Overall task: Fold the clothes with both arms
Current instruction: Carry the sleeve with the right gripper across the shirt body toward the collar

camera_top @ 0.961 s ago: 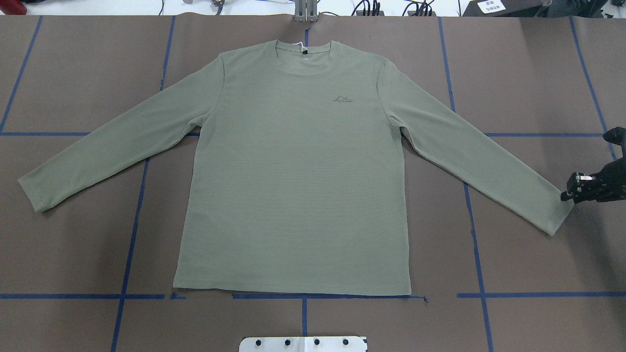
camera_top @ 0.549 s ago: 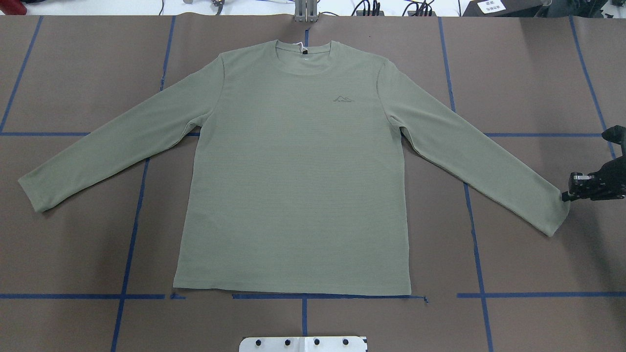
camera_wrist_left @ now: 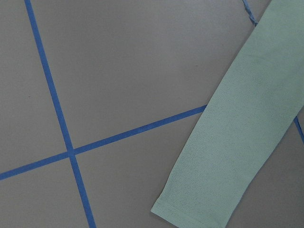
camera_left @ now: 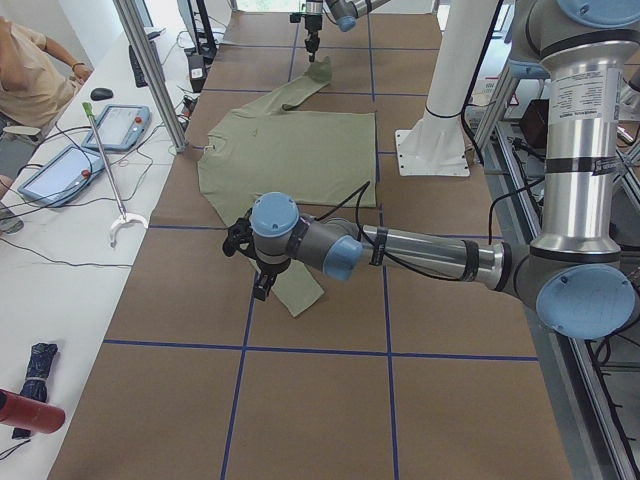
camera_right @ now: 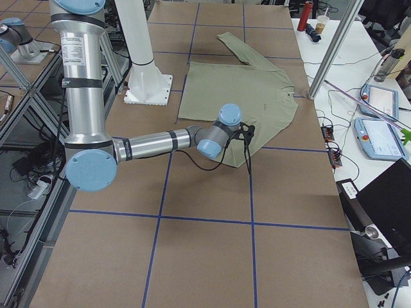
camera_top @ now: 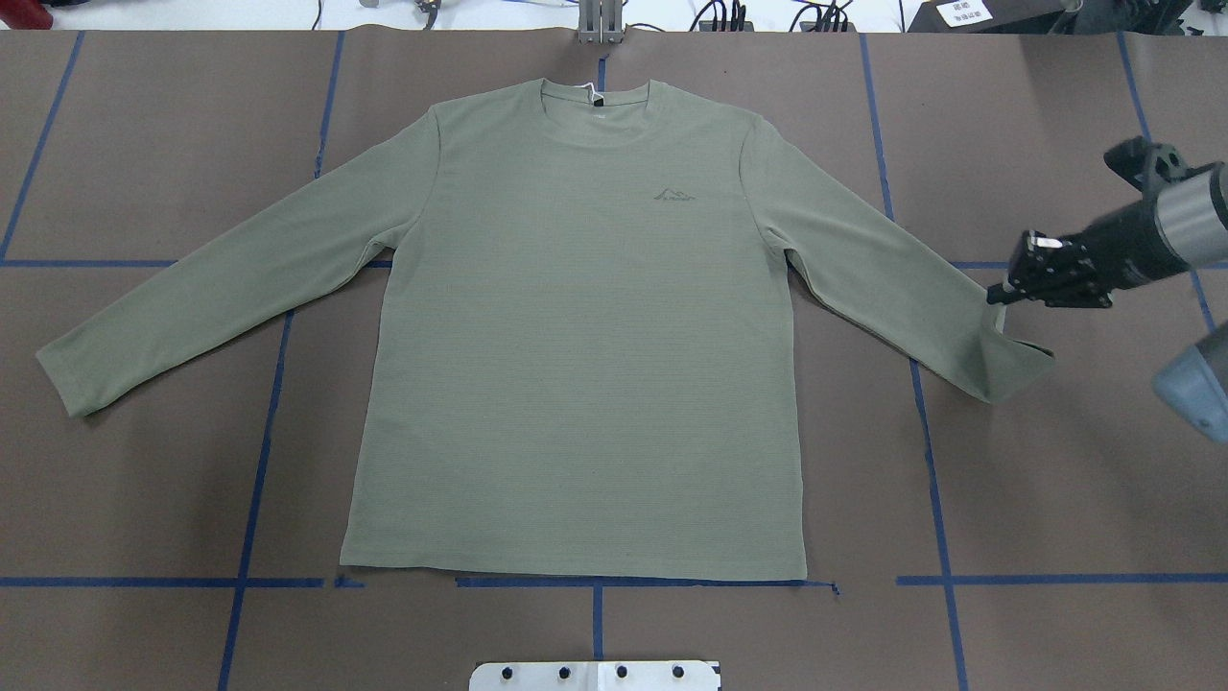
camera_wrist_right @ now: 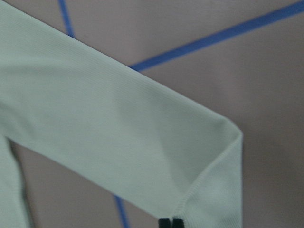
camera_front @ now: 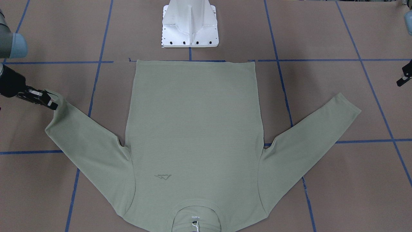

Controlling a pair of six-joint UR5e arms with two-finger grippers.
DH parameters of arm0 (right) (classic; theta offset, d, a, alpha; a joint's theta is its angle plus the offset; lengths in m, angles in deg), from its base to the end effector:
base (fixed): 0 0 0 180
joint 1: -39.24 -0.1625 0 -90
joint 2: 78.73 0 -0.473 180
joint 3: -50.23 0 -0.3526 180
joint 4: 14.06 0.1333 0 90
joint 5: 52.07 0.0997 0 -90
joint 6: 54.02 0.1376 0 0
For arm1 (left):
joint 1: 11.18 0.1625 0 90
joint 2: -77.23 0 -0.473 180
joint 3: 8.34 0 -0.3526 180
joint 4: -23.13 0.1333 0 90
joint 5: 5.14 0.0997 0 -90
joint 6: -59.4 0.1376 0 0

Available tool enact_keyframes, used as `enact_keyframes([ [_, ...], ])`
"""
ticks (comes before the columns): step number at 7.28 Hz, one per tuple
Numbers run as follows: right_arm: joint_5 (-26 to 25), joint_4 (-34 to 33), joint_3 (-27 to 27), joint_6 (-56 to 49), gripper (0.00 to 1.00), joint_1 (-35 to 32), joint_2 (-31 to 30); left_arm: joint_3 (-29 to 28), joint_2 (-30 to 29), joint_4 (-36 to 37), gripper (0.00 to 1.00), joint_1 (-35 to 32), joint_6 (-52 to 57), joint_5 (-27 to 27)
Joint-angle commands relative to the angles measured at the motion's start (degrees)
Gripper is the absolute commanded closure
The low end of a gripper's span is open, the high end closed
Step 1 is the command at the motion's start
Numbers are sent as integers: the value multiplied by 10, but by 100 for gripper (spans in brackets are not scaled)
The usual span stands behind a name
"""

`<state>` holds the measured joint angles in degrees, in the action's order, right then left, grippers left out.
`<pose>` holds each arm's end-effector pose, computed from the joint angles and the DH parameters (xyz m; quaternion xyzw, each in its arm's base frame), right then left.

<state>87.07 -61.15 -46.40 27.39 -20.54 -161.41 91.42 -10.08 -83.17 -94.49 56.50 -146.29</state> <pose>-0.2427 -0.4747 0.5124 -0.0592 -0.5636 0.1670 0.8068 0.0269 -0.4534 0.6313 0.1467 0.4365 0.1166 0.8800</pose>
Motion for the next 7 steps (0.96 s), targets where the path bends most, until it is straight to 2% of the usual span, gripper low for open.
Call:
enact_keyframes([
  [1,-13,-129,1,139,100,13,212,0,3,0,0,0,-1,0],
  [2,-69,-194,12,147,100,46,302,-3,4,0,0,0,0,0],
  [3,-144,-197,36,154,100,108,359,-3,4,0,0,0,0,0],
  [5,-282,-194,169,159,100,226,497,-6,5,-1,0,0,2,-1],
  [6,-331,-164,224,161,100,263,535,-6,4,-1,0,0,1,-1],
  [7,-356,-132,278,166,100,282,567,-8,4,-1,0,0,2,-1],
])
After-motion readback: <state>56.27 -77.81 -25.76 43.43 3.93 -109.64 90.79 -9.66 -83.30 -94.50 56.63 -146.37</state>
